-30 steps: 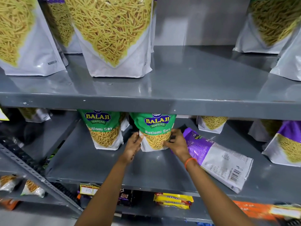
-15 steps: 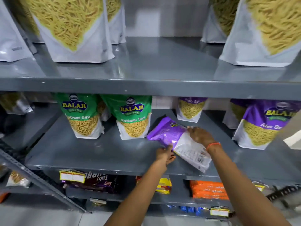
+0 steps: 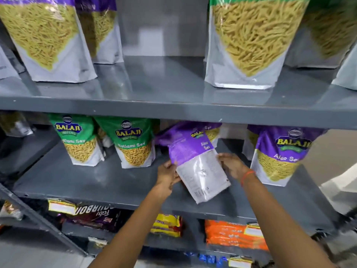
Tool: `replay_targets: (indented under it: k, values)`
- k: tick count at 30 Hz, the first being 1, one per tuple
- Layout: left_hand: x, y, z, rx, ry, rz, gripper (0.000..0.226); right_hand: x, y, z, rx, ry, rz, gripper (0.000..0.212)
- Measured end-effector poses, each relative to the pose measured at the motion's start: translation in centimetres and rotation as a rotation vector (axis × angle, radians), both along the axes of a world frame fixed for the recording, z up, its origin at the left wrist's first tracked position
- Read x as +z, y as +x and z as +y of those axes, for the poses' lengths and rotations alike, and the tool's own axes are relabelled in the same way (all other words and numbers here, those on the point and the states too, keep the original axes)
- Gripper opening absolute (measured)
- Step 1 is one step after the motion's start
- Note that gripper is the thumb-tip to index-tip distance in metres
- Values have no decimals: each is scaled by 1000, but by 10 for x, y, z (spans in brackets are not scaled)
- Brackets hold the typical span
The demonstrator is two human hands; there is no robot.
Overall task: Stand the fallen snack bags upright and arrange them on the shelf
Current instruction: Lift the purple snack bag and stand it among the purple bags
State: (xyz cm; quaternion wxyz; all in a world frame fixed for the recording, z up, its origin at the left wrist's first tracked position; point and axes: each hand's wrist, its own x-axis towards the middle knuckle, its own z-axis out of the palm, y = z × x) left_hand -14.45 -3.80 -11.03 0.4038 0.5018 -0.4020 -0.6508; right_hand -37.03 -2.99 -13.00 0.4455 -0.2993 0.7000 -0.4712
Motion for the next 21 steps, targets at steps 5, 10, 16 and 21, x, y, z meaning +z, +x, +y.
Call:
replay_targets:
  k: [5,10,16,21]
  values:
    - [10,-30,-44,9,-251,-5,20,9,-10,-4,-167,-269,53,34]
    - [2,-48,-67,47,-339,-76,29,-19,-12,-2,-178,-293,224,33]
    - [-25,-65,2,59,-475,-338,43,-1,4,10,-75,-296,379,38]
    - [-20,-66,24,-67,-340,-188,98,-19,24,28,47,-353,291,54]
